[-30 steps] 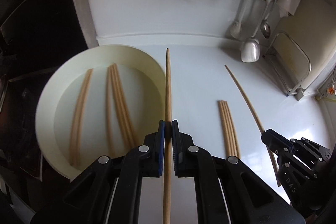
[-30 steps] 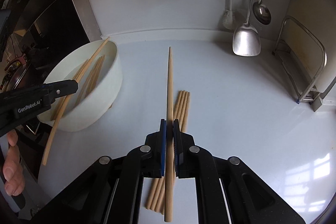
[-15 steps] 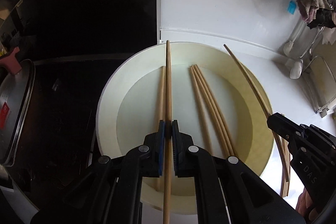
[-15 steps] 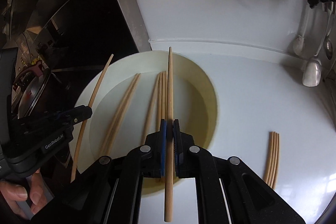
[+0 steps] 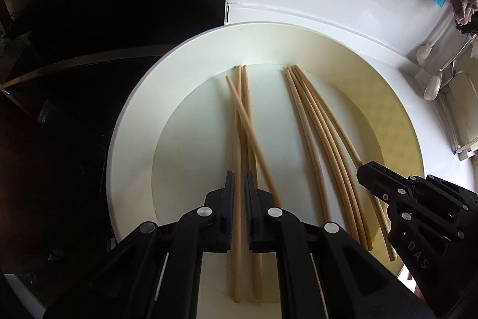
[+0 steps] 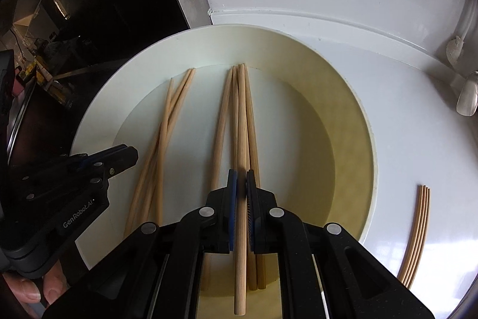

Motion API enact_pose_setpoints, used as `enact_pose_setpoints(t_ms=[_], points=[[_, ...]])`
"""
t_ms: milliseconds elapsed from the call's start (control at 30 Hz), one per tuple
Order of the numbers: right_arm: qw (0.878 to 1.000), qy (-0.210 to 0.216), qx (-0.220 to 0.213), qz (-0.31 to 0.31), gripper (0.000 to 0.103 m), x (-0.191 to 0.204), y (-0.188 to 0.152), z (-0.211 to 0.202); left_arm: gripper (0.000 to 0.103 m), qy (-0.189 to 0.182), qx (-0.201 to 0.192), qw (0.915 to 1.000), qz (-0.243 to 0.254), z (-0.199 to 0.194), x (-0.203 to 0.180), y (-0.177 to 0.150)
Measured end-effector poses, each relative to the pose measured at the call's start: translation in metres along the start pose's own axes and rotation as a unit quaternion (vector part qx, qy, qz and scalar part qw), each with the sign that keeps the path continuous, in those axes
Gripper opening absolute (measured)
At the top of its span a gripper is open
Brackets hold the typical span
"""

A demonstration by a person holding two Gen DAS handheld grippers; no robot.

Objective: Organize utensils
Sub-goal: 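Open the left tool over the basin while the right tool opens too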

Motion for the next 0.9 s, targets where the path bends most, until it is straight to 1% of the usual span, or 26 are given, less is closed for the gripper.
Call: enact_pose_setpoints(t_ms=[233,267,300,333,400,433,467,500,533,600,700,733,800,900], points=[[1.0,-0.005,0.015,0.004,0.007,-0.003,-0.001,0.01,0.007,-0.004,0.008,0.9999,0.005,0.006,-0.002,0.004],[1.0,-0.006,0.013,0.004,0.009,-0.004,-0.001,0.008,0.008,-0.006,0.009,0.9999,0.001,0.006,-0.001,0.004],[1.0,-0.009,0.01,0.004,0.019,-0.004,-0.001,0.007,0.013,-0.008,0.008,0.9999,-0.002,0.005,0.0,0.005],[1.0,-0.011,0.007,0.003,0.027,-0.004,0.001,0.008,0.017,-0.009,0.006,0.9999,-0.004,0.003,0.001,0.005],[1.0,-0.018,-0.004,-0.003,0.028,-0.003,0.0,0.001,0.03,-0.005,-0.002,1.0,-0.005,-0.002,0.004,0.005],[1.0,-0.021,-0.006,-0.006,0.028,-0.002,-0.001,-0.001,0.033,-0.003,-0.006,1.0,-0.005,-0.005,0.006,0.005],[1.0,-0.022,-0.008,-0.008,0.028,-0.002,-0.004,-0.007,0.039,-0.001,-0.009,0.9999,-0.006,-0.008,0.007,0.005],[1.0,-0.02,-0.01,-0.007,0.029,-0.002,-0.006,-0.009,0.046,0.0,-0.013,0.9999,-0.008,-0.011,0.007,0.005],[1.0,-0.019,-0.012,-0.006,0.032,-0.002,-0.006,-0.011,0.048,0.002,-0.018,0.9998,-0.009,-0.014,0.007,0.005],[1.0,-0.017,-0.019,-0.006,0.036,-0.002,-0.01,-0.017,0.058,0.003,-0.028,0.9996,-0.009,-0.02,0.008,0.004],[0.999,-0.019,-0.026,-0.009,0.037,-0.002,-0.015,-0.028,0.061,0.005,-0.037,0.9993,-0.008,-0.029,0.01,-0.001],[0.999,-0.02,-0.028,-0.01,0.039,-0.002,-0.017,-0.031,0.062,0.005,-0.038,0.9992,-0.008,-0.032,0.01,-0.003],[0.999,-0.021,-0.035,-0.01,0.041,-0.003,-0.022,-0.04,0.068,0.006,-0.042,0.999,-0.011,-0.038,0.01,-0.008],[0.999,-0.019,-0.044,-0.004,0.044,-0.004,-0.03,-0.055,0.071,0.006,-0.049,0.9987,-0.013,-0.048,0.008,-0.015]])
Point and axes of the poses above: each gripper's, at about its wrist camera, not at the fingertips, and z roughly the way its jaws point, x to its left, y to its top, the point moved 1 cm from there along z, roughly the way its jaws point, and after that the axes turned 4 degrees about y, right-handed, at the moved point
